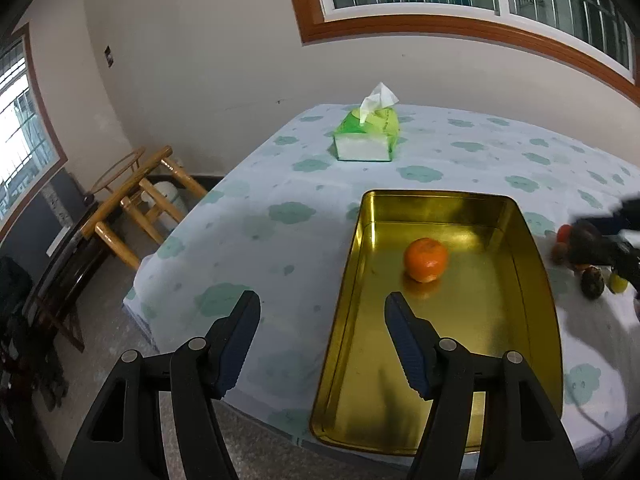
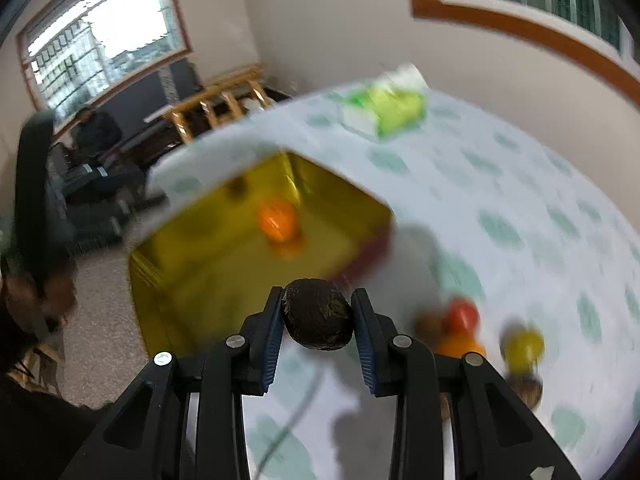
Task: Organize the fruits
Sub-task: 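Release the orange in the tin with the left gripper while the right gripper drops a mangosteen there, then move the left gripper back to the fruits and grasp a brown mangosteen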
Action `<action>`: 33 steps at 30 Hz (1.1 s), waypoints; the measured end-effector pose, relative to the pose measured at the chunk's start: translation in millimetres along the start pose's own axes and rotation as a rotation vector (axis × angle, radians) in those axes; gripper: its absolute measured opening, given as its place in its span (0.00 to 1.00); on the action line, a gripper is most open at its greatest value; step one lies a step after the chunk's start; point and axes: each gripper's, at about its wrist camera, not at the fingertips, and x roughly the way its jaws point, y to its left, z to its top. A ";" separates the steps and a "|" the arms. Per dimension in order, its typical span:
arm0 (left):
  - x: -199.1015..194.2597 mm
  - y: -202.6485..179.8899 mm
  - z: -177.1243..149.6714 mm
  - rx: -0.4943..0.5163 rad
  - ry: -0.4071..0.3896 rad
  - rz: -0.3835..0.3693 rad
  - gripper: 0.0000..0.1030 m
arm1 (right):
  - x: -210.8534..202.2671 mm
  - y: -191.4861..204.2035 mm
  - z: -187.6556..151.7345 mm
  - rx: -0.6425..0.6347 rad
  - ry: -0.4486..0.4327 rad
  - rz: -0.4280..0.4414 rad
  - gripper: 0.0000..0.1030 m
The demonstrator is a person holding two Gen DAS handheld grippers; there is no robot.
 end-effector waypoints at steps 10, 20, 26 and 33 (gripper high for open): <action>-3.9 5.5 -9.9 -0.002 0.017 -0.036 0.67 | 103.3 7.9 61.4 0.028 0.139 -0.055 0.30; -4.3 9.1 -14.6 -0.006 0.007 -0.046 0.69 | 152.2 5.9 95.2 0.227 0.169 0.026 0.34; -7.0 3.1 -13.3 0.002 0.005 -0.064 0.71 | 100.3 5.1 97.7 0.284 -0.032 0.075 0.53; -18.2 -20.0 -11.8 0.050 -0.010 -0.094 0.71 | -2.3 23.6 41.8 0.173 -0.223 -0.044 0.56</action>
